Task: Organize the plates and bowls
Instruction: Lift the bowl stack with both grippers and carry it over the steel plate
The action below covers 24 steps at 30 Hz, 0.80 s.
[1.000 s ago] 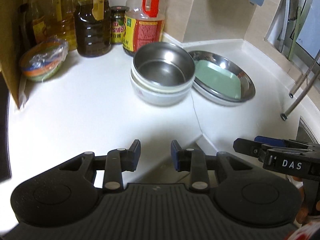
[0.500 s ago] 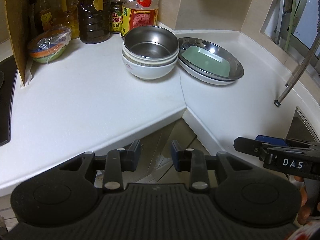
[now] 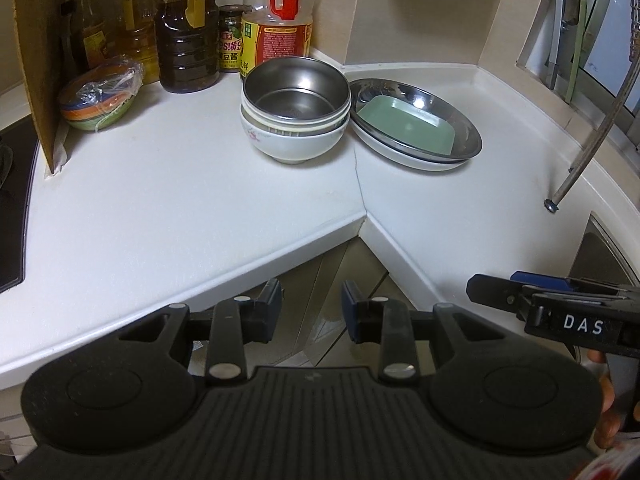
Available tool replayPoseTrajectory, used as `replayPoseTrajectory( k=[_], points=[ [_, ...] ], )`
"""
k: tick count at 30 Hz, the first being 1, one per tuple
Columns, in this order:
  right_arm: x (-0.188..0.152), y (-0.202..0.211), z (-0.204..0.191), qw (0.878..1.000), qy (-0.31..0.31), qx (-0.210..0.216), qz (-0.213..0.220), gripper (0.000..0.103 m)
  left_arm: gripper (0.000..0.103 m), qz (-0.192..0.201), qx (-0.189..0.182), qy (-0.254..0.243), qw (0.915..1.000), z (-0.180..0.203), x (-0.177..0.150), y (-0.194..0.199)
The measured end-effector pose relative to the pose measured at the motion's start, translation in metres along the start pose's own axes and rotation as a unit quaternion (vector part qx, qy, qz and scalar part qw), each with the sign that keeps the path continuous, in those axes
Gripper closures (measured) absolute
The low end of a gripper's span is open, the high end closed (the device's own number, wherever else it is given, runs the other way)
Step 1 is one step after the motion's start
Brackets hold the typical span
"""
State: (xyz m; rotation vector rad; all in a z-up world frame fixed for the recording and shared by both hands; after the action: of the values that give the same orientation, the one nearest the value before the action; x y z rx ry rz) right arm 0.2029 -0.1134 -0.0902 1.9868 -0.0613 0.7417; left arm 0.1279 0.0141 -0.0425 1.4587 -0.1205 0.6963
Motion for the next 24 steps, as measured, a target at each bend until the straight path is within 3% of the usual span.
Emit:
replayPoseTrajectory(
  k=[6,12,16,24],
  points=[
    [0.019,-0.016,0.001,1.0,-0.021,-0.007,0.001,0.039,0.074,0.007,-0.007,-0.002,1.0,-0.015,0.027,-0.011],
    [0.059,-0.039,-0.016,0.999,-0.029,0.003,0.015,0.039,0.073,0.031,-0.005,0.005,0.9995,-0.052,0.077,-0.019],
    [0.092,-0.06,-0.03,0.999,-0.044,0.016,0.025,0.039,0.066,0.042,-0.009,0.002,0.9991,-0.07,0.112,-0.029],
    [0.139,-0.099,-0.044,0.995,-0.092,0.026,0.037,0.039,0.066,0.03,-0.044,-0.013,0.9985,-0.084,0.168,-0.069]
  ],
)
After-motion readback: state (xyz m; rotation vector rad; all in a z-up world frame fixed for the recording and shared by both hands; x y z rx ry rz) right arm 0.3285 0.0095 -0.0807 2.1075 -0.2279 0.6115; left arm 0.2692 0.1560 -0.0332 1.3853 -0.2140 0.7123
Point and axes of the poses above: each gripper's, at about its wrist camera, not at the fingertips, and y roughly against the way its jaws point, z to its right, x to its top, the point moved 7 cm from there along -y, roughly the way its jaws point, and after that the axes turned 9 degrees about -z, right-handed, at the moved point
